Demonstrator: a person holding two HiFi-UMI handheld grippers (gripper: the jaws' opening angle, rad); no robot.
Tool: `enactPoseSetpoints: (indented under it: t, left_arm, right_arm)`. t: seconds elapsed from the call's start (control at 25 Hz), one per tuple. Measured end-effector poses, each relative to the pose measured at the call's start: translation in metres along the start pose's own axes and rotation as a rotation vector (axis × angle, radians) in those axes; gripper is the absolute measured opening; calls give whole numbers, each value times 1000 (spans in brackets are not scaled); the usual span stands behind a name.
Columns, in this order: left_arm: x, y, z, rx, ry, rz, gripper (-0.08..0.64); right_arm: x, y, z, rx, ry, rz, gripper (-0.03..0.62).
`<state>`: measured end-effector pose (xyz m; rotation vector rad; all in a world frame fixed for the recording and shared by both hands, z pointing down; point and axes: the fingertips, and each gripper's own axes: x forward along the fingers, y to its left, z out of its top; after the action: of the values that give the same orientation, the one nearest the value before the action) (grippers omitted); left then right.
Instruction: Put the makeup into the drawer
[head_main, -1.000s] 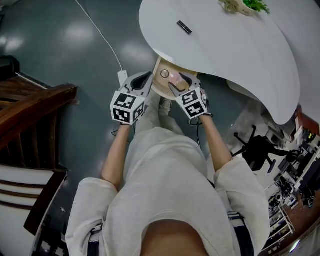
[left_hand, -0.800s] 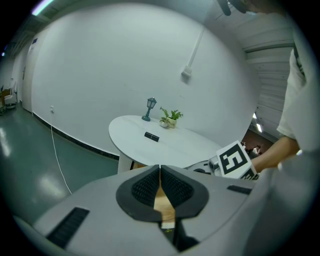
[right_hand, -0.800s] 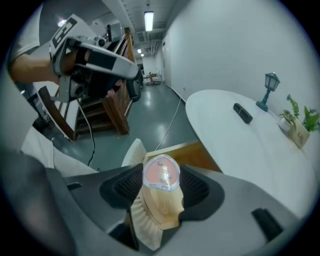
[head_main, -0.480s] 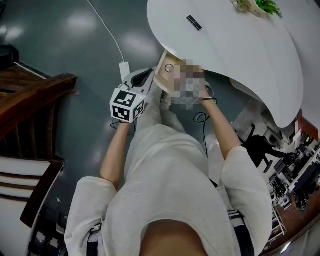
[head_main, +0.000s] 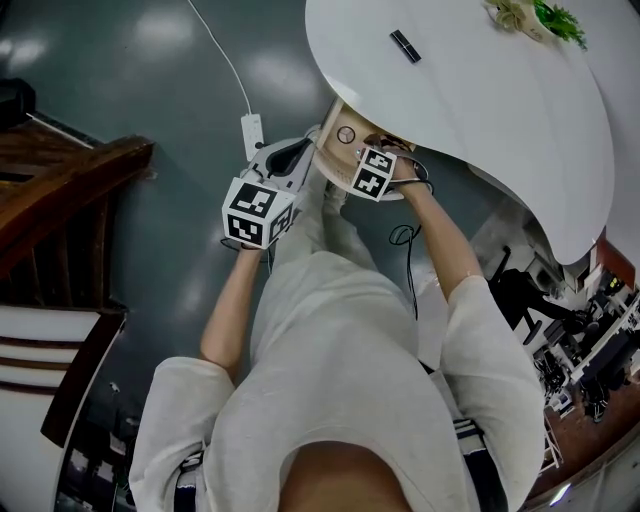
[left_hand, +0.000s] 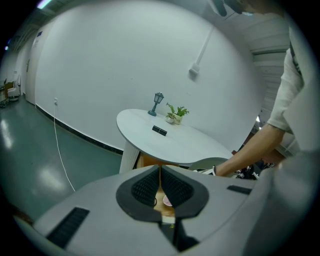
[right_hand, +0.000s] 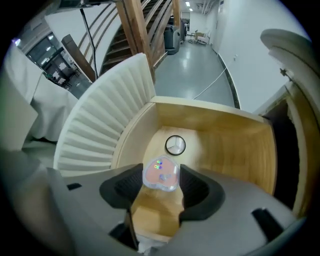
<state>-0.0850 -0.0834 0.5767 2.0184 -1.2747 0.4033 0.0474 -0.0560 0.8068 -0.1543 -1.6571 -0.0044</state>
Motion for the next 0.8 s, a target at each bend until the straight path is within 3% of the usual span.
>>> enactPoseSetpoints:
  t: [0.52,0.8]
  left_arm:
    - [15,28,-11,-50,28,13,15]
    - [18,40,-17,-75,37,28,15]
  right_arm:
    - [59,-4,-2,-53,136,74,229]
    - [78,-10,-7,-48,171,60,230]
